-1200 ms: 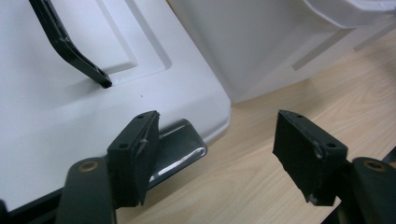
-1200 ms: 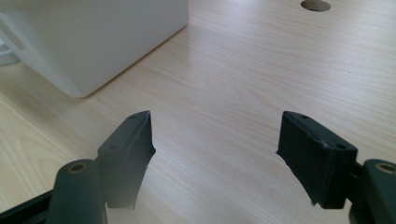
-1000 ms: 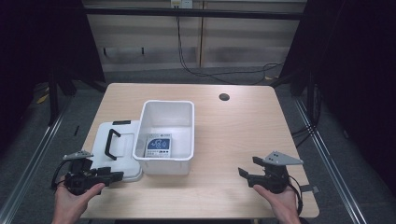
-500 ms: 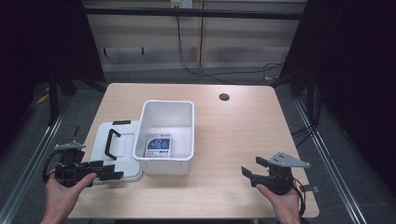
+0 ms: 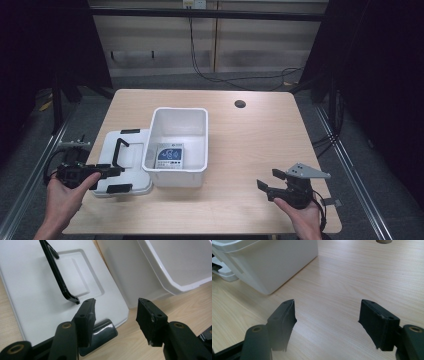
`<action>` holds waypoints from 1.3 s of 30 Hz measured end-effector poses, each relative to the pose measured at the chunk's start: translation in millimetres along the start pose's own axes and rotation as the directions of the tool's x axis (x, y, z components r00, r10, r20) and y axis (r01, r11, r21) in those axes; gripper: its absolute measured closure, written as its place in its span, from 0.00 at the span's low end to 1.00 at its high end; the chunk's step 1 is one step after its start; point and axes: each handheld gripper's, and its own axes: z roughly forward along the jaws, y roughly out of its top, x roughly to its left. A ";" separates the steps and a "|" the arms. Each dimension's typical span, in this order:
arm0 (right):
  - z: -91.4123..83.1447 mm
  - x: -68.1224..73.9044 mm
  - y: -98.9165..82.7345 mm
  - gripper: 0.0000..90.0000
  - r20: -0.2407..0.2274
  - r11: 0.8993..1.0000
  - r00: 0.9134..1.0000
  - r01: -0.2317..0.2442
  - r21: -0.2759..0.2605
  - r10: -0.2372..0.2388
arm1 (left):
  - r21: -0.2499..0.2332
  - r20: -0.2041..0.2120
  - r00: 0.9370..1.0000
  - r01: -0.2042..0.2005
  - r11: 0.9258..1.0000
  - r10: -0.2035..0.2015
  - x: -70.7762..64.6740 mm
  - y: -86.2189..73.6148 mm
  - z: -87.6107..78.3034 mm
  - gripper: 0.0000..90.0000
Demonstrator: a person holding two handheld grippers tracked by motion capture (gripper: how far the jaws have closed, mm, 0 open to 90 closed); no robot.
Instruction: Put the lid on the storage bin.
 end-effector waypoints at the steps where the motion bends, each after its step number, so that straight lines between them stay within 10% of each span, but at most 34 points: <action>1: 0.1 0.2 -0.1 0.32 -0.001 1.000 1.000 -0.002 0.000 0.002 | -0.004 -0.013 1.000 -0.005 1.000 0.004 -1.4 2.4 1.0 0.55; 18: 4.1 2.1 -0.1 0.31 -0.039 1.000 0.999 0.012 0.015 -0.011 | 0.100 -0.092 0.994 -0.042 0.994 0.052 -9.0 39.7 8.9 0.61; 39: 6.5 1.9 -0.7 0.31 -0.052 0.999 0.999 0.010 0.031 -0.009 | 0.225 -0.239 0.971 0.082 0.971 -0.027 14.8 75.1 32.1 0.69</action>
